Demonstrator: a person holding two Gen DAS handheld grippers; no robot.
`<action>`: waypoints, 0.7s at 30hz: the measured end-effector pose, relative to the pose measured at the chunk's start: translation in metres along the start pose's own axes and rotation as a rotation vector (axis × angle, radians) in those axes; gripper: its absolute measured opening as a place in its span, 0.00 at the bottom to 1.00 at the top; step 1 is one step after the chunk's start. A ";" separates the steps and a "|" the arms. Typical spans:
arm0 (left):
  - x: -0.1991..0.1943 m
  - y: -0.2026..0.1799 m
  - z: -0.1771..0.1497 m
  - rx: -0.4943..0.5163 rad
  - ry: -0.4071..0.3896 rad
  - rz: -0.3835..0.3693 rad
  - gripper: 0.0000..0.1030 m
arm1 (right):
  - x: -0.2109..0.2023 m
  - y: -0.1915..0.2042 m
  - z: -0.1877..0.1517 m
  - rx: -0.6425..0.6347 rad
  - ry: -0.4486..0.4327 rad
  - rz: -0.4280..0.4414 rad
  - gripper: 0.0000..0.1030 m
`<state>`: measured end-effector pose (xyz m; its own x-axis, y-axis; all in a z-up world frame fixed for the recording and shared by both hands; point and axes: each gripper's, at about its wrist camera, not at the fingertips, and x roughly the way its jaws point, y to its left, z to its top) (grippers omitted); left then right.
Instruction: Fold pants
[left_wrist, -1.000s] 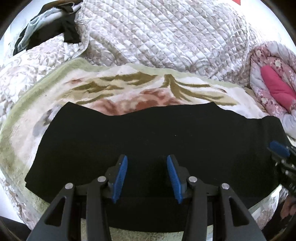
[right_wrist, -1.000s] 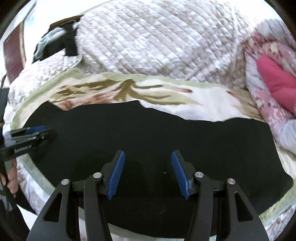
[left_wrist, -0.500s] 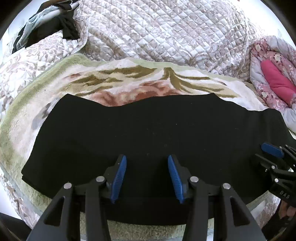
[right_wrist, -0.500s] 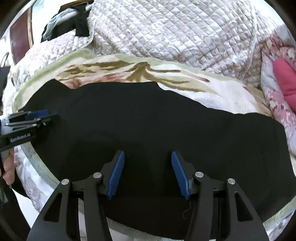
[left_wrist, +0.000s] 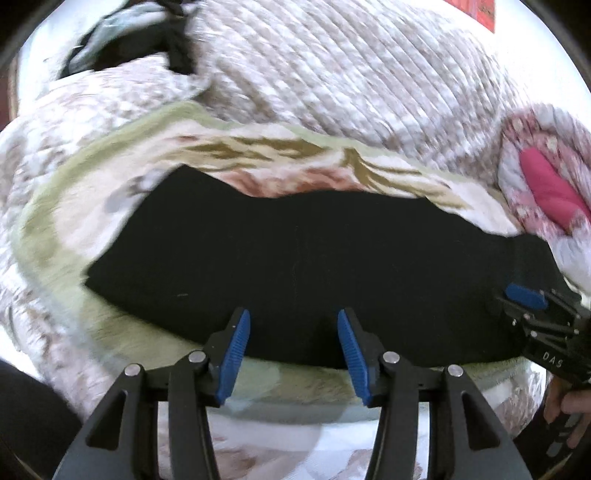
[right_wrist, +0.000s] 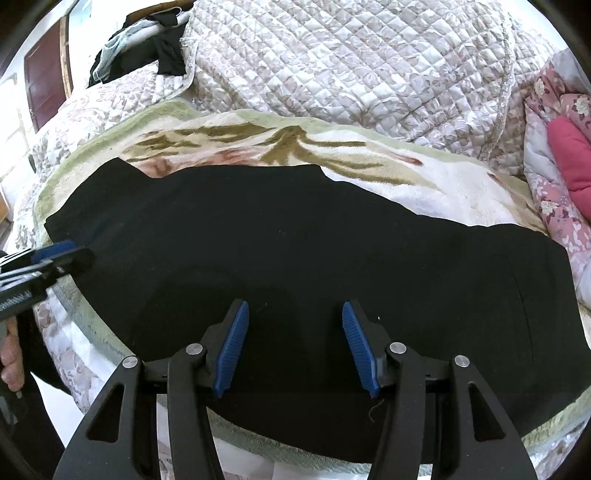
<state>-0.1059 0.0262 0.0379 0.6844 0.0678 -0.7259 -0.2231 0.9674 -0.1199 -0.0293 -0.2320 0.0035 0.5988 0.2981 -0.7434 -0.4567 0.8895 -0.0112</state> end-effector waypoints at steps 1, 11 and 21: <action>-0.005 0.007 0.000 -0.026 -0.018 0.021 0.51 | 0.000 0.000 0.000 0.002 0.001 0.000 0.52; 0.003 0.065 -0.004 -0.275 0.000 0.056 0.51 | 0.000 0.003 0.001 -0.008 0.000 0.012 0.52; 0.025 0.080 0.017 -0.342 -0.018 0.041 0.49 | -0.002 -0.003 0.005 0.015 -0.018 0.025 0.52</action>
<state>-0.0948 0.1090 0.0219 0.6817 0.1123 -0.7229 -0.4686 0.8259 -0.3136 -0.0261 -0.2332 0.0077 0.5991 0.3261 -0.7313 -0.4616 0.8869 0.0173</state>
